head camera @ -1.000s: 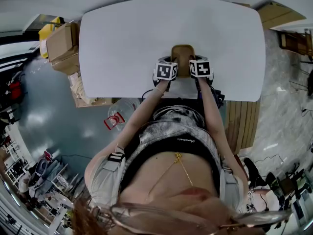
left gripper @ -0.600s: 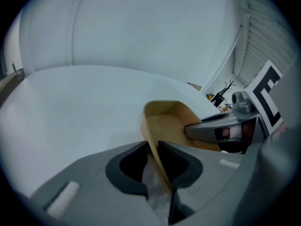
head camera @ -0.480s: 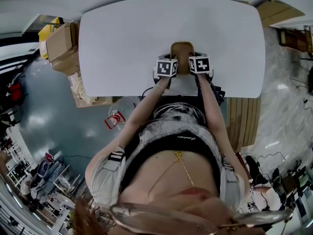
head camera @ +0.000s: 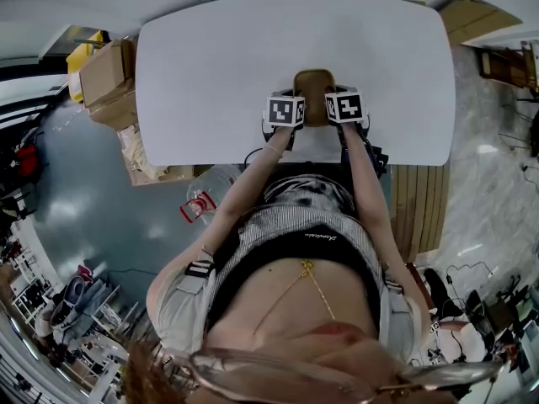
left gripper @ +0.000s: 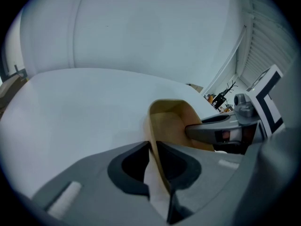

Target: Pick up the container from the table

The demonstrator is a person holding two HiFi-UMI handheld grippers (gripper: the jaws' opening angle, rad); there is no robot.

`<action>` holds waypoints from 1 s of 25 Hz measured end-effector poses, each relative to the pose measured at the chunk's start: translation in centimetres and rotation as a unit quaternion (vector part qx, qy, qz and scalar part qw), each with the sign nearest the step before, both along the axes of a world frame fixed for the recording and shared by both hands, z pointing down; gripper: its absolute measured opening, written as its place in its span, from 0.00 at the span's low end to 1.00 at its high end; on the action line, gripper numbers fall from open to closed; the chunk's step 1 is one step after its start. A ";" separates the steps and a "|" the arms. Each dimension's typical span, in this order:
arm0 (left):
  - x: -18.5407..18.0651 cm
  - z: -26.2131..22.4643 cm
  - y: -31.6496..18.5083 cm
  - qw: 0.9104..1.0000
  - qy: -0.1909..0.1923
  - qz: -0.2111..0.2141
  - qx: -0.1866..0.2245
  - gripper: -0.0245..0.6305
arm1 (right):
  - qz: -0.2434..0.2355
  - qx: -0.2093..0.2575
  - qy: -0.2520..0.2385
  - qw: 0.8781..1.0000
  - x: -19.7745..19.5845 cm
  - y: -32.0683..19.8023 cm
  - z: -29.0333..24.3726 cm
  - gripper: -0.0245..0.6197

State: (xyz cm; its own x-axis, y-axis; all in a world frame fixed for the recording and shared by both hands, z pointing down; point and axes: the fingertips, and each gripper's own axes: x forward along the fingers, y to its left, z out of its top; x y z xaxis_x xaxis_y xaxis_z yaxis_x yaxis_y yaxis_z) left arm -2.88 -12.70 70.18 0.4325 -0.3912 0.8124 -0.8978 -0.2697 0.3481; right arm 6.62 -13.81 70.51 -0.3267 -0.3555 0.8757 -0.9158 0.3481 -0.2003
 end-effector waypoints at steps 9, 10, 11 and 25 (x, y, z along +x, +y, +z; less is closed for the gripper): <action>0.3 -4.4 -0.5 1.000 0.003 0.004 0.024 0.11 | -0.010 0.022 -0.007 1.000 0.3 -0.4 -4.2 0.13; 0.4 -5.0 -0.4 1.000 0.005 0.002 0.028 0.11 | -0.012 0.026 -0.007 1.000 0.4 -0.4 -4.7 0.13; 0.5 -5.6 -0.4 0.999 0.007 -0.002 0.032 0.11 | -0.014 0.031 -0.006 0.999 0.5 -0.4 -5.3 0.13; 1.5 -12.5 -0.5 0.995 0.032 -0.015 0.092 0.11 | -0.025 0.085 -0.016 0.996 1.4 -0.5 -11.6 0.12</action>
State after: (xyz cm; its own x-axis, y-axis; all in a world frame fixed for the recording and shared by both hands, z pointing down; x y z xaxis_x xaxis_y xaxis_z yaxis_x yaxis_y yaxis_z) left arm -1.41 -13.17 57.67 0.4664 -0.5440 0.6976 -0.8843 -0.3067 0.3520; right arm 8.03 -14.30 58.95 -0.3740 -0.4802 0.7934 -0.8908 0.4240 -0.1633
